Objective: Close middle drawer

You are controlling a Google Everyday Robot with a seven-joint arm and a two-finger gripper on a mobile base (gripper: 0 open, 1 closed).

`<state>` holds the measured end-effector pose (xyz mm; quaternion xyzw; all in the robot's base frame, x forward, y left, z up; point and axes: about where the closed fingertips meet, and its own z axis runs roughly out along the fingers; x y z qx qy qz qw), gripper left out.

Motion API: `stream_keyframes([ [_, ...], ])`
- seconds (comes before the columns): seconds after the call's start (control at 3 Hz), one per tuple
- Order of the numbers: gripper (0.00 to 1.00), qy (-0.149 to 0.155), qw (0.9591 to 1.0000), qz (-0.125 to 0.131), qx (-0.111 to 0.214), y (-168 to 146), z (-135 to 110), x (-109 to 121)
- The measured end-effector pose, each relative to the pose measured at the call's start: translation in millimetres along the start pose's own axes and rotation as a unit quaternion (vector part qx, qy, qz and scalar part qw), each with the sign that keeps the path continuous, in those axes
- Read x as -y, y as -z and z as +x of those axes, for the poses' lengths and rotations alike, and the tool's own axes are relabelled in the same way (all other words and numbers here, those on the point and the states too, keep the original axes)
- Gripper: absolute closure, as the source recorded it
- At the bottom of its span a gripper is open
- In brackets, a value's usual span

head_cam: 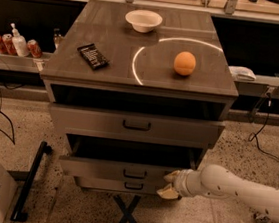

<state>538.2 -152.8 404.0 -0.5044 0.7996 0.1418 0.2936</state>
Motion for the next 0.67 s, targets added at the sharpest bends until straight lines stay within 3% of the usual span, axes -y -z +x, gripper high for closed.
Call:
stream_keyframes([
  [0.33, 0.0, 0.0, 1.0, -0.001, 0.0, -1.3, -0.3, -1.2],
  [0.67, 0.0, 0.0, 1.0, -0.001, 0.0, -1.3, -0.3, -1.2],
])
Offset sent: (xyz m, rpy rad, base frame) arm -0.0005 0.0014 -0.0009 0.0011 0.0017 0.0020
